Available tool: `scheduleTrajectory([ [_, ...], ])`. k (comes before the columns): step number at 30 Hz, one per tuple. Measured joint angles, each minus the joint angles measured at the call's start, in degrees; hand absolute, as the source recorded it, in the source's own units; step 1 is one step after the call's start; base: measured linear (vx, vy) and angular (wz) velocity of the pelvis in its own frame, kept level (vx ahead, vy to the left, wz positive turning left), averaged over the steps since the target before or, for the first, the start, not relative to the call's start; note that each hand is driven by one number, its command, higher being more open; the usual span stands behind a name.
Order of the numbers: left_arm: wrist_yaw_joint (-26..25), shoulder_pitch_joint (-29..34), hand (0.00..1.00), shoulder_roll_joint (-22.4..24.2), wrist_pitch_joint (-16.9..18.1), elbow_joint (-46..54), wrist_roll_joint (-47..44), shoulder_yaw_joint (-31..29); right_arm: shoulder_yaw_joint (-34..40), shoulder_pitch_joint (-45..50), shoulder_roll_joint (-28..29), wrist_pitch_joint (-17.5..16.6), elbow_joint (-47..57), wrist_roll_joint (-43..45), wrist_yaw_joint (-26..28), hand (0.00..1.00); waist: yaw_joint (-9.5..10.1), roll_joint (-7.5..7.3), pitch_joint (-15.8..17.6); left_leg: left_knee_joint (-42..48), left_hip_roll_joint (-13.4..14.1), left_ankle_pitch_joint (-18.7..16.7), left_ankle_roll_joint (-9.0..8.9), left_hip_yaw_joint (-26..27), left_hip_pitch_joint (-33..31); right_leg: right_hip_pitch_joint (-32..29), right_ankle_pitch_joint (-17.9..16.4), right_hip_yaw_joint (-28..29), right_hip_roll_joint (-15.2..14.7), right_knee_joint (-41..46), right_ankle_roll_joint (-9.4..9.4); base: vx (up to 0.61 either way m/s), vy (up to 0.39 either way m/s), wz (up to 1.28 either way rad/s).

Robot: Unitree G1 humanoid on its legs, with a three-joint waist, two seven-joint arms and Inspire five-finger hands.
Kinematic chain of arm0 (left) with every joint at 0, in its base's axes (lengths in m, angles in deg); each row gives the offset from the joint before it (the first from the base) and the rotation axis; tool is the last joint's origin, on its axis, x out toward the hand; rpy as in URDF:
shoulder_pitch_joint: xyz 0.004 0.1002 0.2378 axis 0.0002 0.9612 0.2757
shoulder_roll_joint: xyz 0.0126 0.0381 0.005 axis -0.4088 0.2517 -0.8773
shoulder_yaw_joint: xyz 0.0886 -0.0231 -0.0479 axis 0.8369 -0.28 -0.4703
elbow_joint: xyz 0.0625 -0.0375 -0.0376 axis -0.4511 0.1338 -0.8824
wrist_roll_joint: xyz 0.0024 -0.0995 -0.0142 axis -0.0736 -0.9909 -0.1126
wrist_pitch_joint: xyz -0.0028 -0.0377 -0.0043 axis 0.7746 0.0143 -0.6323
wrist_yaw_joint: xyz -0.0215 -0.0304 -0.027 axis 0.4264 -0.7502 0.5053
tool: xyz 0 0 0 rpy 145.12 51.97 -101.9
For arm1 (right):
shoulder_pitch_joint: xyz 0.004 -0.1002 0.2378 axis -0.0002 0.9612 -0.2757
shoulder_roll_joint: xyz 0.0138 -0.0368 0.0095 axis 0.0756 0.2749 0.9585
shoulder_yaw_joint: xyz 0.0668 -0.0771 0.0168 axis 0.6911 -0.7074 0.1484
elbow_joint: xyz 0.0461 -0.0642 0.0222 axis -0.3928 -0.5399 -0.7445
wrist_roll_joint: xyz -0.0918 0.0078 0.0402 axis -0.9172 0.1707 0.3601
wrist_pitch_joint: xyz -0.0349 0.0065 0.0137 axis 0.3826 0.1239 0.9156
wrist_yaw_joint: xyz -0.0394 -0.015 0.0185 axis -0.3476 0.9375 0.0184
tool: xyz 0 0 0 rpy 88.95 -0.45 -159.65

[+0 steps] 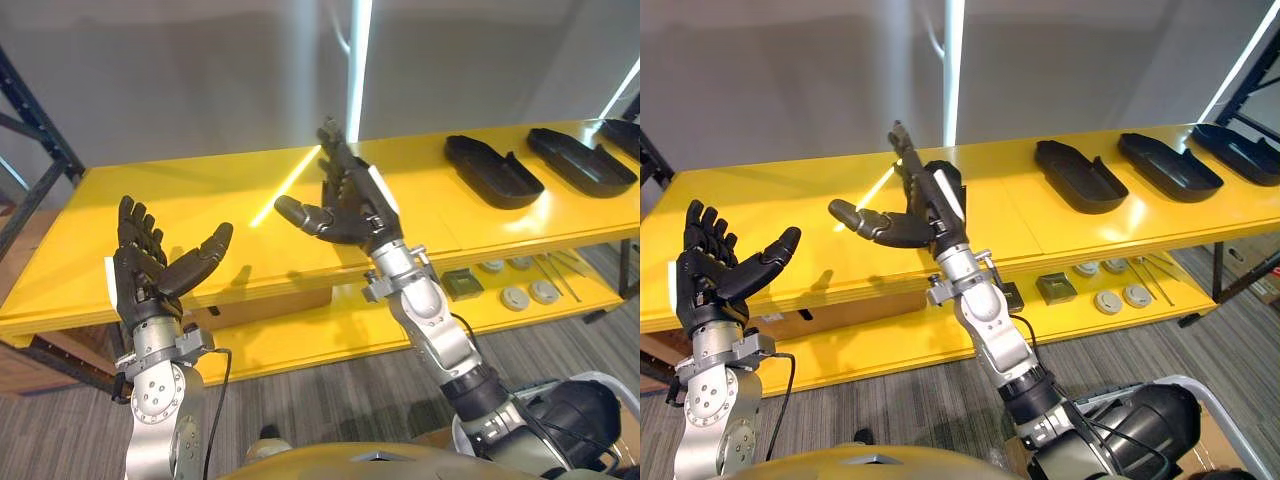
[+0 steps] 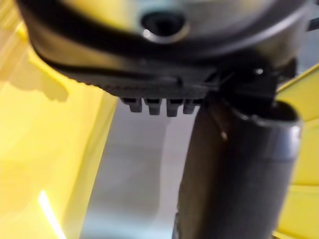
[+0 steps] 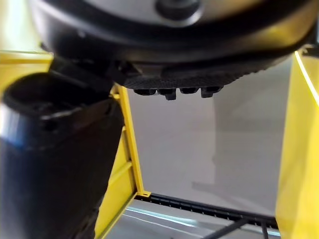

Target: Walk over and take three plastic housings, then place them on the shelf

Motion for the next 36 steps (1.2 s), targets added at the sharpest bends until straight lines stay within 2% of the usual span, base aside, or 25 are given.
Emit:
scheduleTrajectory([
  [5,1.77,1.05,1.0,0.81,3.47,0.0,-1.76,0.65,-3.95,-3.88,2.66,3.54,-7.58,1.98,-0.33,1.0,2.06,-0.51,0.43,-0.01,-0.12,0.38,0.07,-1.84,-0.69,0.64,-0.39,-1.89,0.11,-0.01,0.23,0.01,0.007,0.19],
  [8,1.87,2.01,1.0,0.98,4.24,-0.01,-1.77,0.97,-5.72,-5.64,4.47,4.31,-9.91,1.9,-1.78,1.0,2.63,-0.49,0.45,-0.01,-0.16,0.55,-0.02,-2.4,-1.15,0.63,-0.45,-2.62,0.15,-0.01,0.23,0.02,0.006,0.11],
  [10,2.06,2.26,1.0,1.25,4.71,-0.01,-1.77,1.67,-6.7,-7.81,6.53,5.36,-13.73,1.79,-4.43,1.0,3.17,-0.46,0.5,-0.01,-0.17,0.58,-0.03,-2.73,-1.16,0.86,-0.47,-3.03,0.2,0.0,0.15,0.03,0.002,0.08],
  [14,2.11,2.26,1.0,1.51,4.77,-0.29,-1.72,4.07,-7.1,-9.43,10.05,6.82,-20.51,-0.25,-12.97,1.0,4.18,-0.38,0.71,-0.01,-0.28,0.63,0.01,-3.13,-1.35,0.96,-0.49,-3.48,0.16,0.0,0.11,0.02,0.006,0.05],
  [18,1.36,2.28,1.0,1.52,4.78,-0.91,-1.75,5.57,-7.17,-9.44,11.25,8.19,-25.16,-1.56,-19.95,1.0,4.21,-0.22,1.13,0.0,-0.4,0.7,0.03,-3.48,-1.6,0.97,-0.51,-3.93,0.12,0.01,0.11,0.02,0.007,0.05],
  [23,0.76,2.29,1.0,1.53,4.79,-2.56,-1.74,5.74,-7.01,-9.39,11.27,8.28,-26.32,-3.24,-27.44,1.0,3.86,0.29,2.37,0.0,-0.37,0.74,0.04,-3.34,-1.58,0.9,-0.51,-3.92,0.1,0.01,0.1,0.0,0.0,0.0],
  [36,0.02,3.93,1.0,1.54,4.79,-5.18,-2.19,8.16,-7.01,-6.99,11.25,7.58,-26.63,-6.51,-29.99,1.0,2.6,0.26,2.6,0.03,0.18,0.55,-0.17,-0.7,-0.76,-0.12,-0.56,-1.51,0.16,0.01,0.07,0.02,0.003,-0.09],
])
